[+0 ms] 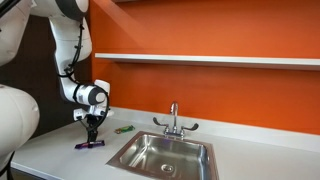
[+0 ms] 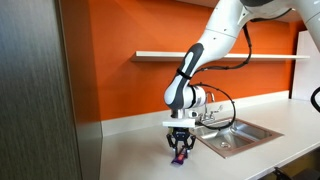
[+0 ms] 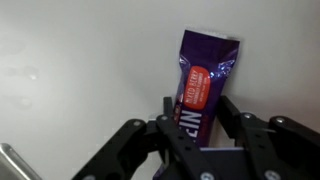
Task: Put the candy bar on the shelf
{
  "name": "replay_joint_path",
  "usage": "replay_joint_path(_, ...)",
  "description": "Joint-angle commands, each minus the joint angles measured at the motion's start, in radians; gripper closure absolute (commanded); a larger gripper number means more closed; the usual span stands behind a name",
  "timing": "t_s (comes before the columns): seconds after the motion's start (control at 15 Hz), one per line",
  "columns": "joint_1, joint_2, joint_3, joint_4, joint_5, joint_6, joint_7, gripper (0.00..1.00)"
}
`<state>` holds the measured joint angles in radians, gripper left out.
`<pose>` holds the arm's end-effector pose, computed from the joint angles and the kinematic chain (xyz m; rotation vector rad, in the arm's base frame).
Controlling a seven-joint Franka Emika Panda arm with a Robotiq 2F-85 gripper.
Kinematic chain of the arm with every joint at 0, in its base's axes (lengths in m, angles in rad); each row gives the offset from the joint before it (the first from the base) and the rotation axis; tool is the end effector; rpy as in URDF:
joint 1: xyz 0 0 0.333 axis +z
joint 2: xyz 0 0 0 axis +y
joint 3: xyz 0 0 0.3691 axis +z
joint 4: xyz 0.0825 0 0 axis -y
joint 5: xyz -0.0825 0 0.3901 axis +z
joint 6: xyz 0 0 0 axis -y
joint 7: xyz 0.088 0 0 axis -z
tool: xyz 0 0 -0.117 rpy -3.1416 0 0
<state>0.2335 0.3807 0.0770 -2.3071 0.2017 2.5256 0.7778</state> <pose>0.5017 0.1610 0.2014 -2.9368 0.9811 0.3221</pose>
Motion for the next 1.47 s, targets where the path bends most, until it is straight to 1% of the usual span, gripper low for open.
replay_joint_path(0.0, 0.006, 0.014, -0.006, 0.017, -0.005, -0.005, 0.014, 0.82)
replay_joint_path(0.07, 0.005, 0.015, -0.005, 0.017, -0.004, -0.004, 0.012, 0.87)
replay_joint_path(0.4, -0.004, 0.018, 0.004, 0.022, 0.006, -0.004, -0.014, 0.88)
replay_joint_path(0.67, 0.01, -0.021, -0.004, 0.01, -0.025, -0.005, -0.01, 0.88)
replay_joint_path(0.93, 0.014, -0.061, 0.004, 0.005, -0.066, -0.021, -0.051, 0.88)
replay_joint_path(1.2, -0.005, -0.098, 0.044, -0.001, -0.047, -0.04, -0.203, 0.88)
replay_joint_path(1.27, -0.012, -0.107, 0.059, -0.004, -0.031, -0.042, -0.261, 0.88)
replay_joint_path(1.4, -0.008, -0.126, 0.068, -0.005, -0.031, -0.081, -0.327, 0.88)
